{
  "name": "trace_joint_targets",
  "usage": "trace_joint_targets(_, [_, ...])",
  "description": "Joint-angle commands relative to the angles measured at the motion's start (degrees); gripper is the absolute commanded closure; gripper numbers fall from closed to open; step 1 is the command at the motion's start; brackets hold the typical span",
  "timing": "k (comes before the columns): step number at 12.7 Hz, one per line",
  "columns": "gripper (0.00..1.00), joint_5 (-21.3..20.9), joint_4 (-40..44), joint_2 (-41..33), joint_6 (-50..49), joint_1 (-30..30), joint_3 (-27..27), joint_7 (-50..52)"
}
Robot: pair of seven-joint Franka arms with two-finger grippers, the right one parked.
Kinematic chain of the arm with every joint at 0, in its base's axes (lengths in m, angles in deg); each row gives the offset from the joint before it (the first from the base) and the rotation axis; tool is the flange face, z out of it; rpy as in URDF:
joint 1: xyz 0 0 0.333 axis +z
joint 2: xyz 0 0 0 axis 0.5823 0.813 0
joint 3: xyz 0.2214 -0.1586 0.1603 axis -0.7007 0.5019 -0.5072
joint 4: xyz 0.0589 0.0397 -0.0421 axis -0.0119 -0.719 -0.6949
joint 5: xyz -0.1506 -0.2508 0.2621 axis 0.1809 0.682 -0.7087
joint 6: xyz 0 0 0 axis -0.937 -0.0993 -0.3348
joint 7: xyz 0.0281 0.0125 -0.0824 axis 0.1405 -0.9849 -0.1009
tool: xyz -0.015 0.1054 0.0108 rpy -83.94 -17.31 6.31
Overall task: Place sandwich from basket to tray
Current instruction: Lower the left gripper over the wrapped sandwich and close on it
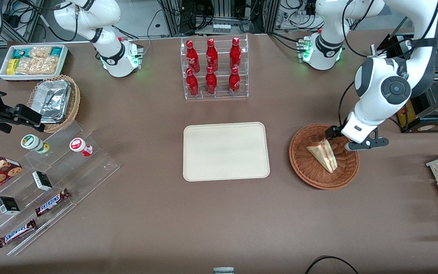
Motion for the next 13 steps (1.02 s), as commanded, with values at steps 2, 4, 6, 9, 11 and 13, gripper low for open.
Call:
trace_joint_targets(2, [0.0, 0.0, -0.3, 1.4, 2.8, -0.6, 1.5, 16.4])
trace_joint_targets(4, [0.0, 0.0, -0.8, 2.1, 4.8, -0.6, 1.5, 22.3])
trace_joint_targets(6, [0.0, -0.1, -1.7, 2.8, 6.8, -0.6, 2.4, 25.8])
trace_joint_targets(9, [0.0, -0.1, -2.2, 4.1, 8.9, -0.6, 2.9, 31.7])
trace_joint_targets(11, [0.0, -0.1, -2.2, 4.7, 9.1, -0.6, 2.9, 33.5])
trace_joint_targets(13, [0.0, -0.1, -2.1, 5.7, 9.4, -0.6, 3.0, 35.5])
